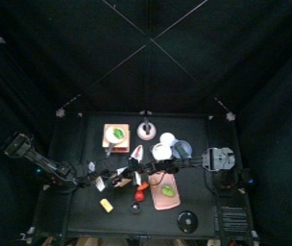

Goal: Grab cleaver

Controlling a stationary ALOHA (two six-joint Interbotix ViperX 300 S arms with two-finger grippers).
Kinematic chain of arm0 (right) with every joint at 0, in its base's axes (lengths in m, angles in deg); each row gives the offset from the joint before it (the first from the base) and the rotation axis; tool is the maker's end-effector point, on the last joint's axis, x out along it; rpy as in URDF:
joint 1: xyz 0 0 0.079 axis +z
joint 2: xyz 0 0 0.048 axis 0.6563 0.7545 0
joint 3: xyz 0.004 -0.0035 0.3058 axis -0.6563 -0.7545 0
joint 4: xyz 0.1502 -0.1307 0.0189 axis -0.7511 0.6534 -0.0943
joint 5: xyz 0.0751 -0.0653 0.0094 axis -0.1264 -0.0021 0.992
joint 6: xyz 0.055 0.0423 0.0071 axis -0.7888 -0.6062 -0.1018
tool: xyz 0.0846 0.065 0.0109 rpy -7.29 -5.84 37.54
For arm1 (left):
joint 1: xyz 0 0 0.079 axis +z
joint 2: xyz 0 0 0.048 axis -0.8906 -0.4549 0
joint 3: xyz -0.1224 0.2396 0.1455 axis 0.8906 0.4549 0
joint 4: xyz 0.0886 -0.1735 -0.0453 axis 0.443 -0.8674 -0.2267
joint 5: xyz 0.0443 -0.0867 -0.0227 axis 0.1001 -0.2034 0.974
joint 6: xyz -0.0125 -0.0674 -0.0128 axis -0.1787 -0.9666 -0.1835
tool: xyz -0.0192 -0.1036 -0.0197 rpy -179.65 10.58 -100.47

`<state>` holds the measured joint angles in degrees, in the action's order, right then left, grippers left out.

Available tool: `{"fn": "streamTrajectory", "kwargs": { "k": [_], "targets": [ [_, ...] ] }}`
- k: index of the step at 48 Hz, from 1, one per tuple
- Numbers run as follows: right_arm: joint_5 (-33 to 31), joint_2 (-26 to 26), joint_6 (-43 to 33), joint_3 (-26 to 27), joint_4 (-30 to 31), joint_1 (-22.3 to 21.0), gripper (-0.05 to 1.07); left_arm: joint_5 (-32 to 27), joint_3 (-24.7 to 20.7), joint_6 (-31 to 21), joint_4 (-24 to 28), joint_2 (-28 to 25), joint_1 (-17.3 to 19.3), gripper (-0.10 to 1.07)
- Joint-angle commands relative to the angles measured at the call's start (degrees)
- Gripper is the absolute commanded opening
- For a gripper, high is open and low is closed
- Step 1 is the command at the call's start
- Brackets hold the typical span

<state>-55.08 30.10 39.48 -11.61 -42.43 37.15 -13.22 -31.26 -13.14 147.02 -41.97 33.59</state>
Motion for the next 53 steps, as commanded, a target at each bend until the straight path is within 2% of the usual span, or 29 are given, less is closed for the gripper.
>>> {"fn": "streamTrajectory", "kwargs": {
  "k": [1,32,53],
  "targets": [
    [-0.7,-0.7,-0.2,-0.2,0.2,0.0,0.45,-0.3,-0.6,0.0,0.4,1.4,0.2,0.49],
    [-0.7,-0.3,-0.3,-0.2,0.2,0.3,0.44,-0.4,0.8,3.8,-0.5,9.8,-0.4,0.49],
    [-0.7,-0.1,-0.3,-0.1,0.2,0.3,0.44,-0.4,1.3,3.8,-0.7,10.1,-0.4,0.49]
  ]
}}
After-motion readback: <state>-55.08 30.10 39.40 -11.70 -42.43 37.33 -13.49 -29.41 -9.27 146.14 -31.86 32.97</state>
